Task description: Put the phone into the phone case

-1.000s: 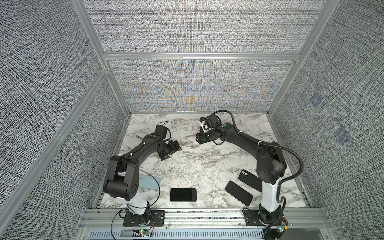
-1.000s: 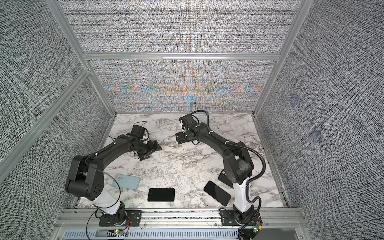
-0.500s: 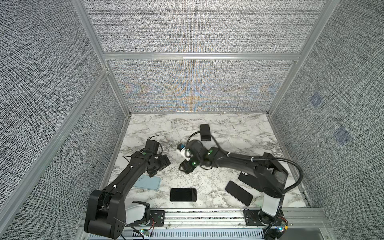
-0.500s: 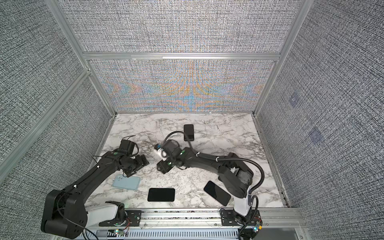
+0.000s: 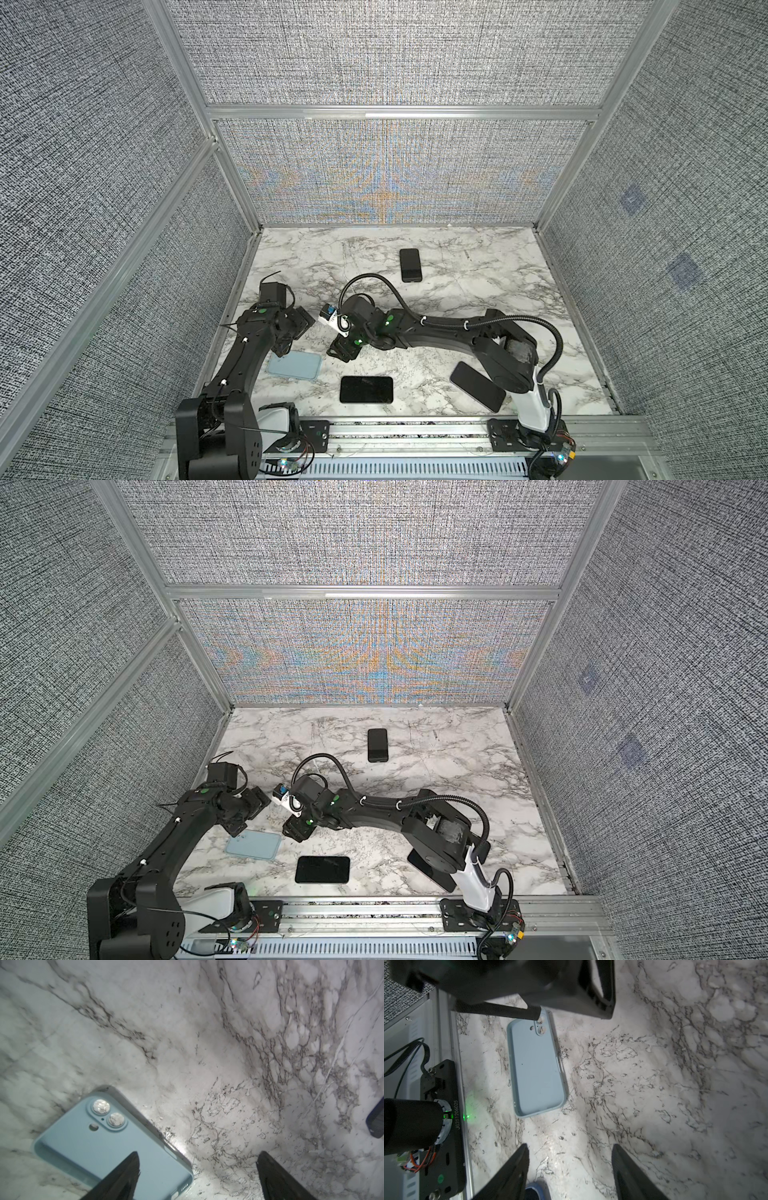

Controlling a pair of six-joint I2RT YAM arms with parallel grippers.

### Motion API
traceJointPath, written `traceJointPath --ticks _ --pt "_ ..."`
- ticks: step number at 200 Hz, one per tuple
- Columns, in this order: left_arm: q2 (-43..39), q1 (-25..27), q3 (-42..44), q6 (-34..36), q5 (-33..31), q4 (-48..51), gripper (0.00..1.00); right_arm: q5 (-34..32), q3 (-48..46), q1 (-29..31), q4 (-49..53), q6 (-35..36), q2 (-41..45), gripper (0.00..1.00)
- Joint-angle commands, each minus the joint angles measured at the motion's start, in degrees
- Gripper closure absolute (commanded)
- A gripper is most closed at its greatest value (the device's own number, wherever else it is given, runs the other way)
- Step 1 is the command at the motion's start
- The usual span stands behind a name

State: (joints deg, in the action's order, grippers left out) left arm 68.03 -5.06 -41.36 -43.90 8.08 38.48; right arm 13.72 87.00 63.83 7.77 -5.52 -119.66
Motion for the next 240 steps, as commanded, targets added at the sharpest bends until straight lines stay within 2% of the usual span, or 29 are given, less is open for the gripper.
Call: traceJointPath --ticks 1,49,95,157,240 --pt "-0.26 -3.89 1.02 -0.09 3.15 -2.3 0.11 0.81 2.13 0.75 -2.28 2.49 -2.05 0.37" --pt "-0.97 -13.68 4.56 -1.44 8.14 -4.68 0.13 0.63 8.29 2.29 -0.87 5.28 -7.75 0.43" --pt "-6.53 -18.57 5.86 -1.33 7.29 -3.41 0.14 -1.09 14.01 2.53 1.87 8.53 -12.59 0.52" --pt "-8.04 -19.46 7.0 -0.61 8.69 -4.93 0.14 -1.13 22.89 3.31 7.38 7.4 -19.74 0.62" --pt "-6.37 -19.4 4.39 1.6 11.99 -3.31 0.14 -6.73 20.54 3.05 8.38 5.53 -18.63 0.88"
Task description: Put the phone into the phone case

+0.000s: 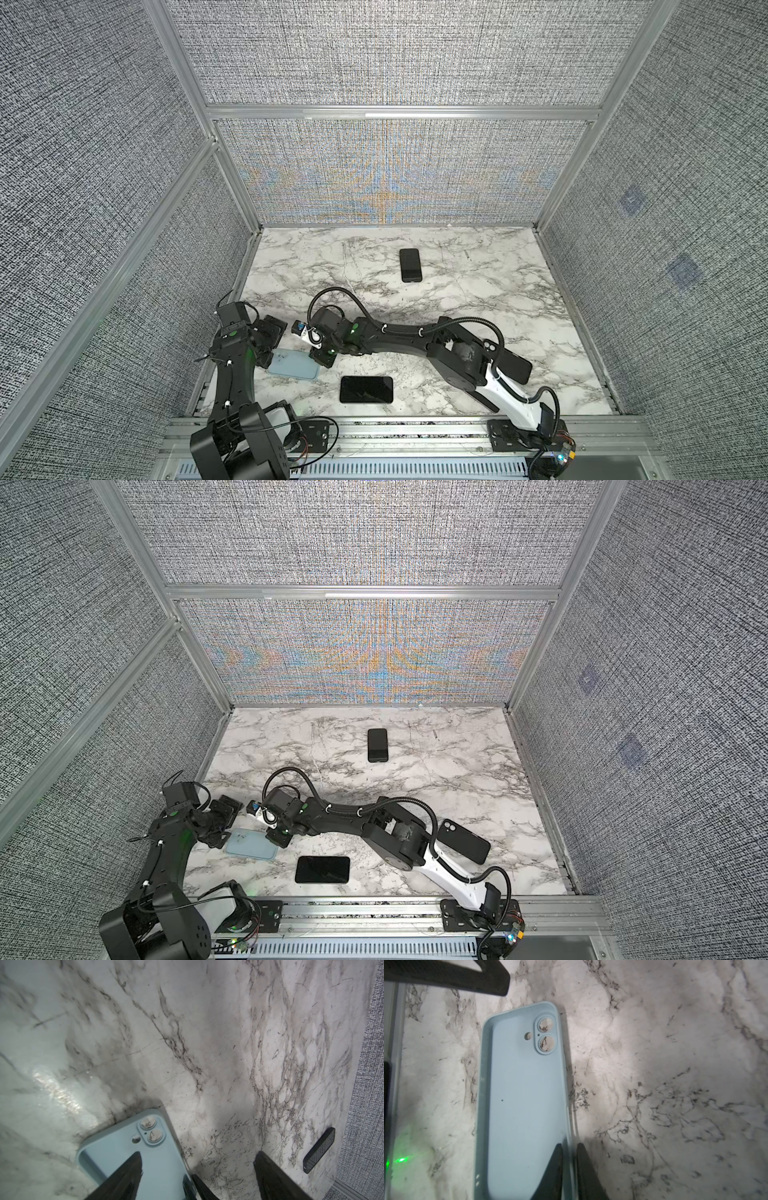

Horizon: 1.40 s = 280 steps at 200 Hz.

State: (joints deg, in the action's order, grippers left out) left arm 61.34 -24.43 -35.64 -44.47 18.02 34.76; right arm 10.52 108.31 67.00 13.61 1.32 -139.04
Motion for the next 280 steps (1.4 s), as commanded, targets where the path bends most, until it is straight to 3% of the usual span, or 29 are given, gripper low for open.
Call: traceJointPath --ticks 1,52,113,166,199,246,280 --pt "0.38 -0.02 -1.3 2.23 2.21 0.4 0.14 -3.65 -0.79 -0.16 2.51 -1.36 0.82 0.88" --pt "0.18 -0.05 -0.06 3.65 8.31 -3.62 0.15 -9.3 -1.94 -1.6 3.51 -6.6 3.61 1.0" --pt "-0.48 0.48 1.29 4.04 11.63 -7.1 0.15 -18.01 -5.91 -5.07 4.74 -13.92 7.81 1.0" --pt "-0.55 6.52 2.21 3.11 9.67 -8.53 0.15 -21.12 -7.28 -7.51 8.14 -18.91 8.02 1.0" --pt "0.55 11.41 3.95 0.59 9.85 -11.42 0.15 -19.55 -11.81 -7.67 6.59 -20.3 10.68 0.91" --pt "2.32 14.6 4.76 -0.53 9.67 -12.11 0.15 -13.12 -14.69 -9.08 6.4 -18.39 16.03 0.46" --pt "3.01 17.57 5.25 -0.86 8.96 -10.34 0.14 -4.76 -25.71 -9.06 3.33 -7.31 25.78 0.41"
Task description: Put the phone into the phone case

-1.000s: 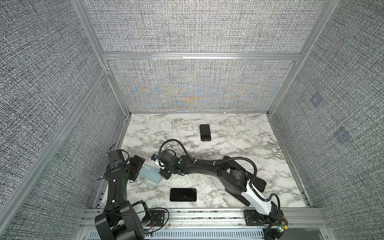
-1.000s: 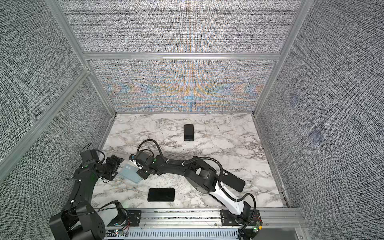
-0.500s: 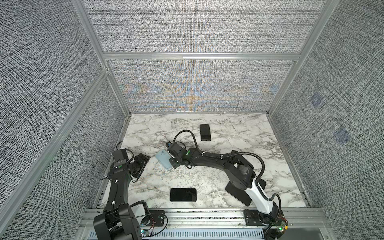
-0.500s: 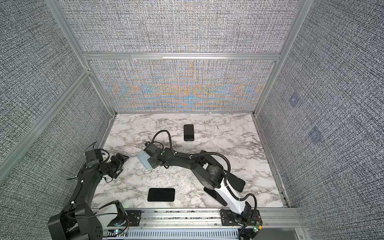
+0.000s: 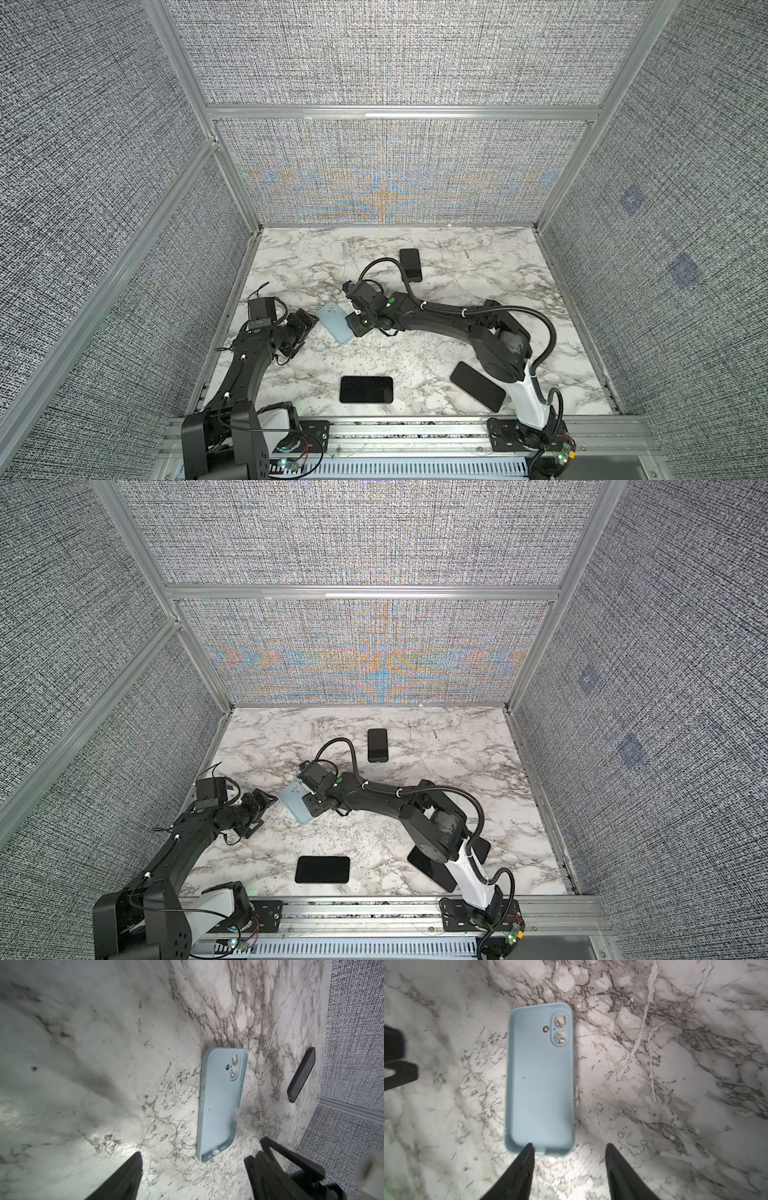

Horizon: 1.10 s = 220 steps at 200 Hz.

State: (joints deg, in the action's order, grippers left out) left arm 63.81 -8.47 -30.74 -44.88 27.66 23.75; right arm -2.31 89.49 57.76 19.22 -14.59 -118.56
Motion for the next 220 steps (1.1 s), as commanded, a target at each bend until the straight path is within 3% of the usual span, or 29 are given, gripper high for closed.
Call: traceJointPath --ticks 1,13,50,67,103,134,177,220 --pt "0.62 1.7 0.43 -0.5 -0.68 0.64 0.14 8.48 -7.37 0.18 -2.36 9.0 5.73 0.4" --pt "0.87 2.63 1.47 -1.21 -0.37 0.19 0.14 12.4 -13.52 0.47 -4.39 14.68 9.93 0.4" --pt "0.85 3.53 4.01 -2.05 -0.32 -0.7 0.14 15.67 -32.97 3.96 -12.24 33.2 22.39 0.39" --pt "1.82 3.79 4.02 -1.98 0.09 -0.94 0.13 17.8 -39.81 5.53 -17.31 37.39 25.07 0.37" --pt "2.75 4.08 4.19 -1.72 0.73 -1.25 0.13 17.78 -36.28 6.95 -12.05 35.56 22.8 0.35" --pt "2.97 4.07 4.4 -1.76 0.95 -1.26 0.13 17.14 -36.04 9.22 -12.28 38.35 21.86 0.32" --pt "3.0 4.07 3.94 -1.52 1.1 -0.64 0.12 16.54 -34.59 12.0 -11.3 41.45 18.94 0.15" --pt "3.28 4.08 4.29 -1.74 1.12 -1.28 0.12 13.01 -33.17 12.56 -10.67 41.94 17.11 0.12"
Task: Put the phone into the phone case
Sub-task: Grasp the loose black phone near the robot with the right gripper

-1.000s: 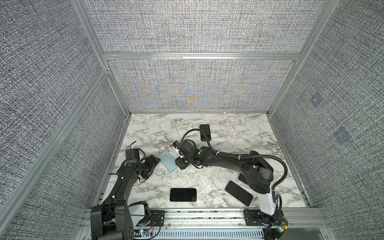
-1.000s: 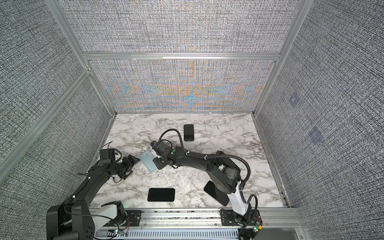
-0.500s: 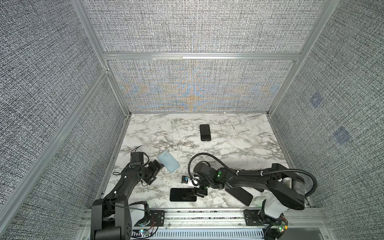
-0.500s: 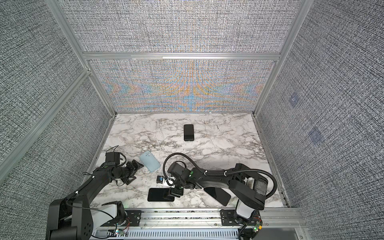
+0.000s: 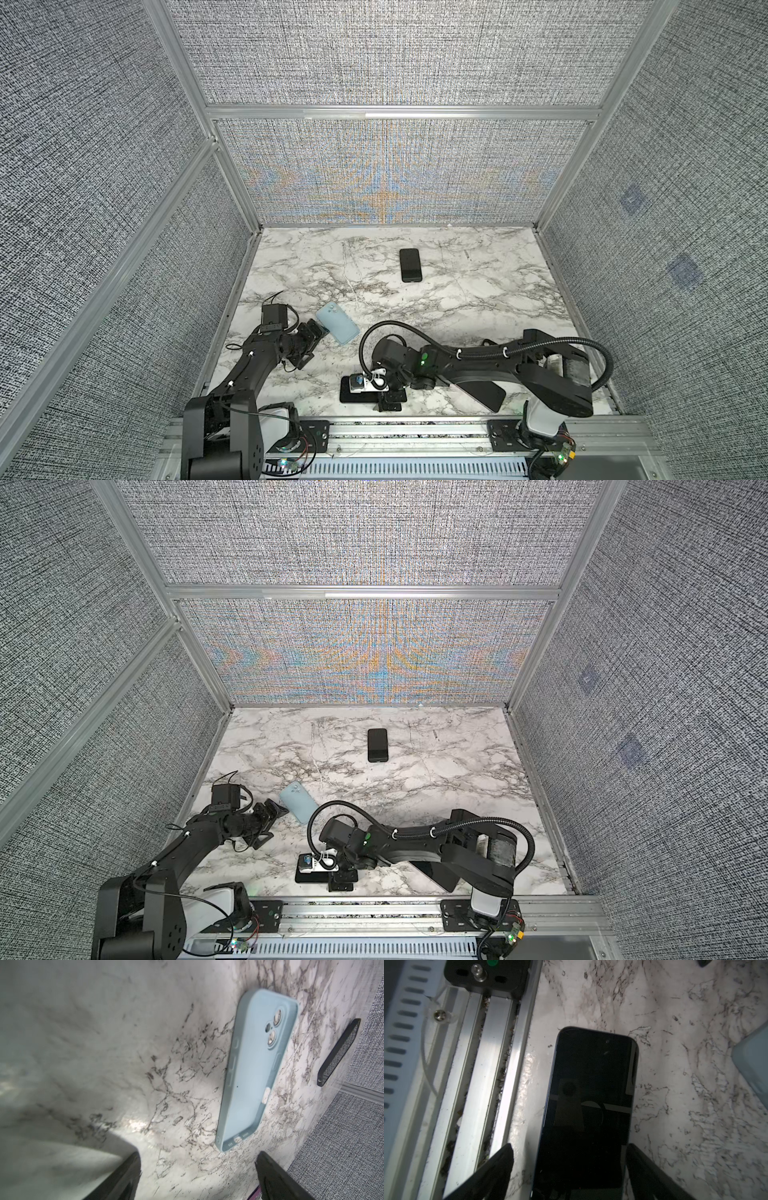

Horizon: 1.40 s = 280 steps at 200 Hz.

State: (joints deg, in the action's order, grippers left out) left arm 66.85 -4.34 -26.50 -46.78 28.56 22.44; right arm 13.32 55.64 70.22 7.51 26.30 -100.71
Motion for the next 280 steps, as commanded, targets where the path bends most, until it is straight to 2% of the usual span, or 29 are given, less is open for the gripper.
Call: traceJointPath --ticks 1,21,33,42,89,132,160,218,280 --pt "0.27 -0.06 0.05 0.18 0.25 0.01 0.12 -2.65 0.78 0.05 1.07 1.08 -0.78 0.12" --pt "0.58 -0.06 0.05 0.12 0.37 -0.2 0.12 -3.38 2.7 0.14 2.55 0.62 -2.16 0.11" --pt "0.65 -0.09 -0.04 0.2 0.45 -0.2 0.12 -3.96 3.27 0.18 3.21 -0.22 -2.85 0.04" --pt "0.67 -0.06 -0.04 0.12 0.58 -0.21 0.12 -4.21 3.49 0.14 3.68 -0.7 -3.24 0.03" --pt "0.49 0.01 0.05 -0.41 1.26 -0.9 0.12 -5.58 5.11 0.27 8.54 -2.54 -5.64 0.03" --pt "0.51 0.02 0.13 -0.33 1.41 -1.03 0.12 -5.36 7.35 0.19 13.2 -4.3 -7.88 0.15" --pt "0.96 -0.03 -0.12 -0.32 1.32 -0.99 0.12 -1.11 7.98 -1.74 13.02 -6.44 -8.51 0.23" --pt "2.98 0.07 -1.62 0.29 3.54 -0.89 0.11 -0.98 9.68 -3.63 14.11 -6.73 -8.41 0.29" --pt "4.28 0.6 -1.06 0.3 9.18 -1.23 0.13 0.63 7.73 -6.94 9.32 -9.49 -5.01 0.32"
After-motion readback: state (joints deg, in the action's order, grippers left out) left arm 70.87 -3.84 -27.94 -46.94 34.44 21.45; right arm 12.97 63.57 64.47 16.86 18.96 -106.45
